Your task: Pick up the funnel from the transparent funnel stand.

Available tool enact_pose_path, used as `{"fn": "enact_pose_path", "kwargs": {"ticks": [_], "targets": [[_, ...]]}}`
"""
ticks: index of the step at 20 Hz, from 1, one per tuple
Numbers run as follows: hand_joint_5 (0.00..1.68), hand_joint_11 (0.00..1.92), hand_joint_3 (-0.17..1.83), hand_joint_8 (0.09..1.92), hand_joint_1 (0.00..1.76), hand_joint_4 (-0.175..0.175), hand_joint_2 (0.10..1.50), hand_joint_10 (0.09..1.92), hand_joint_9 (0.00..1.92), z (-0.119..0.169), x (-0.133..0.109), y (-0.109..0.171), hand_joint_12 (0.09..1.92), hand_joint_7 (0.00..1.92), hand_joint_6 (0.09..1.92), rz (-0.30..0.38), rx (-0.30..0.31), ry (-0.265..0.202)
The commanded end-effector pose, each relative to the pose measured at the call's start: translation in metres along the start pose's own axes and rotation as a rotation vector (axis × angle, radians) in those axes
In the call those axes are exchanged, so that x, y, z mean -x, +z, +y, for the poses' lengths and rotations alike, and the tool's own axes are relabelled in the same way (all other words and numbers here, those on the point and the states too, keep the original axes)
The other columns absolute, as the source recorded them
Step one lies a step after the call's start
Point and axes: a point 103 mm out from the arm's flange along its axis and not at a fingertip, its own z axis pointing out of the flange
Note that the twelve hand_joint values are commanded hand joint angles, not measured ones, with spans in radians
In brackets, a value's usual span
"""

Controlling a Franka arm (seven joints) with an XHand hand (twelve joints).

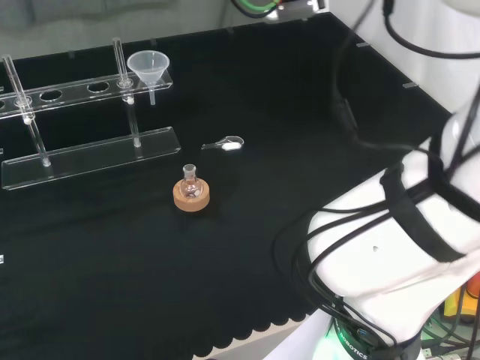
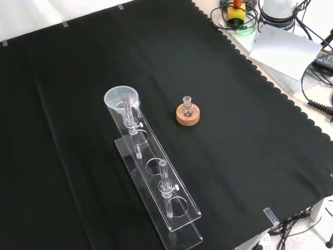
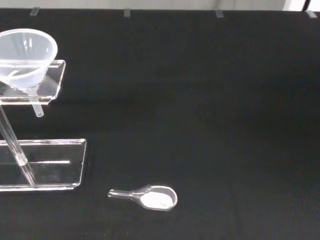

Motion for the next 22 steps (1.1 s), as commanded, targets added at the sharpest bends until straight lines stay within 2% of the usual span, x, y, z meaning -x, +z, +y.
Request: {"fn": "enact_pose_path", "kwargs": {"ticks": [1,4,10,15,22], "targets": [[0.26,0.12,0.44,0.52,0.0,0.037,1.1,0.59,0.27,0.096,-0.082,0.009,1.33,0.08,0.09,-0.04,-0.008,-0.088],[0.25,0.12,0.43,0.52,0.0,0.035,1.1,0.59,0.27,0.106,-0.1,0.015,1.33,0.08,0.09,-0.049,-0.019,-0.112],[0.24,0.12,0.42,0.52,0.0,0.032,1.08,0.59,0.27,0.123,-0.124,0.04,1.34,0.1,0.09,-0.051,-0.084,-0.167],[0.22,0.12,0.39,0.54,0.02,0.027,1.04,0.61,0.29,0.133,-0.131,0.054,1.36,0.13,0.09,-0.065,-0.133,-0.19],[0.22,0.14,0.3,0.59,0.25,0.011,0.92,0.66,0.33,0.136,-0.131,0.063,1.4,0.17,0.09,-0.096,-0.2,-0.209]]}}
